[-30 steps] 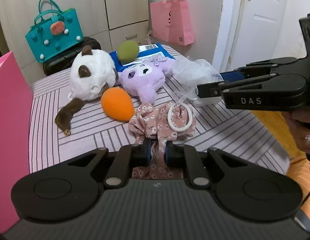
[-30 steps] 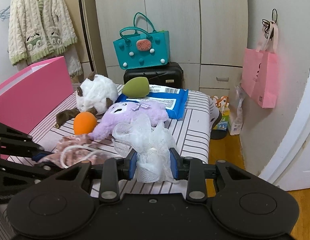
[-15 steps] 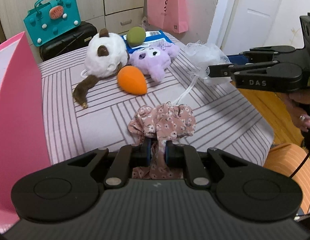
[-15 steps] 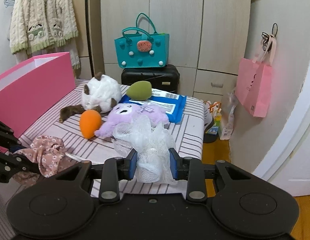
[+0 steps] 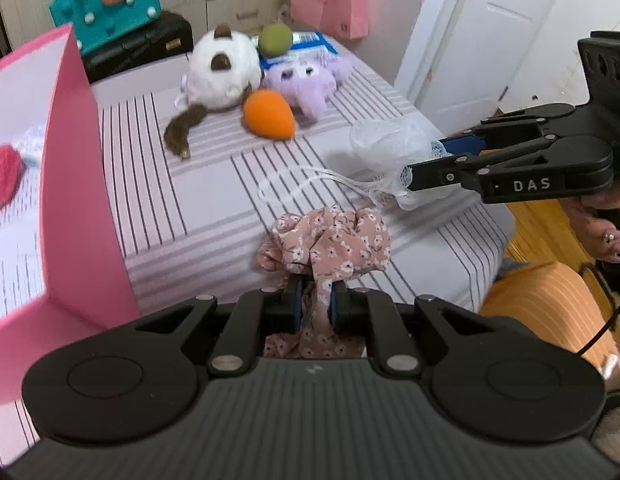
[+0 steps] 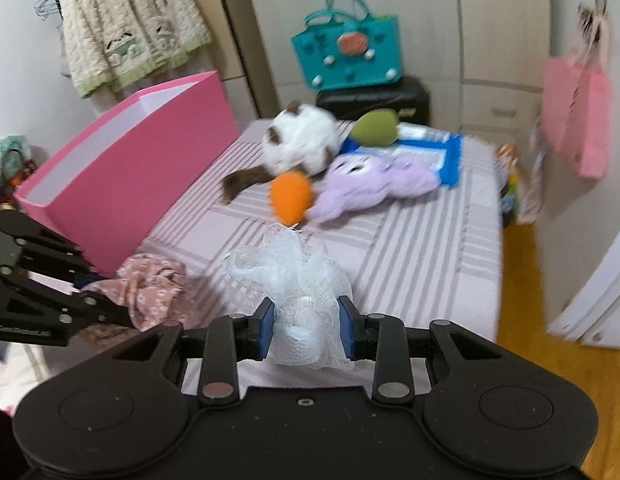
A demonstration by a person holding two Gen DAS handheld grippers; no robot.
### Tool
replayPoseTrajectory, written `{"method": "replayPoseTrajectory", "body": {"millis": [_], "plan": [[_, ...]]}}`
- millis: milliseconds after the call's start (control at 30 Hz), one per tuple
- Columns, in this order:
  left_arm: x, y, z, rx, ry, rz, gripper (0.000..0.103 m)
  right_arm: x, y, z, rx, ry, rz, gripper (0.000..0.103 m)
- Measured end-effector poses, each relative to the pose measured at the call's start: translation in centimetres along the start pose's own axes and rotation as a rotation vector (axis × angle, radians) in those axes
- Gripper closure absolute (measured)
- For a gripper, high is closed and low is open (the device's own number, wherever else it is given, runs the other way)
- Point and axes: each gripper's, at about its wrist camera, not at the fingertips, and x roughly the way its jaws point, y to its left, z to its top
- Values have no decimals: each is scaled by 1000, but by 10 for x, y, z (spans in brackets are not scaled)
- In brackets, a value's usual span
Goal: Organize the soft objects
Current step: 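Lift the scrunchie and mesh puff and carry them toward the pink box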
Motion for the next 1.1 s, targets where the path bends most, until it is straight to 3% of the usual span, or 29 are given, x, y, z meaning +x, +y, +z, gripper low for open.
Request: {"method": "replayPoseTrajectory", "body": {"millis": [400, 933, 1100], "plan": [[-31, 17, -11, -29, 53, -14, 91, -9, 30, 5, 88, 124, 208, 65], [-74, 45, -25, -55, 47, 29, 91, -31, 81, 29, 12, 154, 260, 65], [-88, 59, -32, -84, 42, 46, 91, -29, 99, 36, -10, 172, 320, 65]]}}
